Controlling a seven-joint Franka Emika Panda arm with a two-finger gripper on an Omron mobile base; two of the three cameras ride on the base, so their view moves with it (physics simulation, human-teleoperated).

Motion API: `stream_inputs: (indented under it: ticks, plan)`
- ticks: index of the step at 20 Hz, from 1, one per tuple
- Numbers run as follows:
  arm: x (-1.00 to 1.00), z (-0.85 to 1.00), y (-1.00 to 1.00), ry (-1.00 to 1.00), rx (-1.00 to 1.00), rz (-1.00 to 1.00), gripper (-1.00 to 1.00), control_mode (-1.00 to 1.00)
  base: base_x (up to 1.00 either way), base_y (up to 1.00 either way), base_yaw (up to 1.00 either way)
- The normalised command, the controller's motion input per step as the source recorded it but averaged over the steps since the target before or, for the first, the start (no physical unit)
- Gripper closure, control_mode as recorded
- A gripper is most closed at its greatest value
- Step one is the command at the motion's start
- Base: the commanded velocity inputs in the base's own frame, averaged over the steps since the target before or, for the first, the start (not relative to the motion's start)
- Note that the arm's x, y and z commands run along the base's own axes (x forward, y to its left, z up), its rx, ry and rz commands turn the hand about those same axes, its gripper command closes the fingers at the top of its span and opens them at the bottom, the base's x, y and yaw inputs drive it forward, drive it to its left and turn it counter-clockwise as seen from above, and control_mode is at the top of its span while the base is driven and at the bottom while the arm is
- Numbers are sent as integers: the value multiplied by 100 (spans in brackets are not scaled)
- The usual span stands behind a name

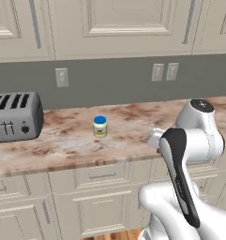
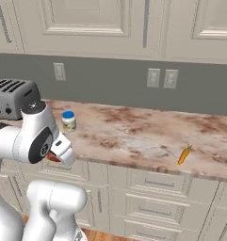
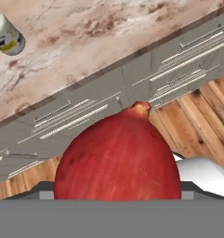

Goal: Place the onion and carrot inside the fridge drawer. Close the drawer after placing the vegetables.

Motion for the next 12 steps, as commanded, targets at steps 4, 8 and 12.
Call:
stream_inputs:
  ticks: [4, 8, 12]
  plan:
    - [0, 0, 0, 0, 0, 0, 100, 100, -96, -59, -17]
    - [0, 0, 0, 0, 0, 0, 100, 100, -64, -79, -35]
    - [0, 0, 0, 0, 0, 0, 100, 100, -29, -86, -45]
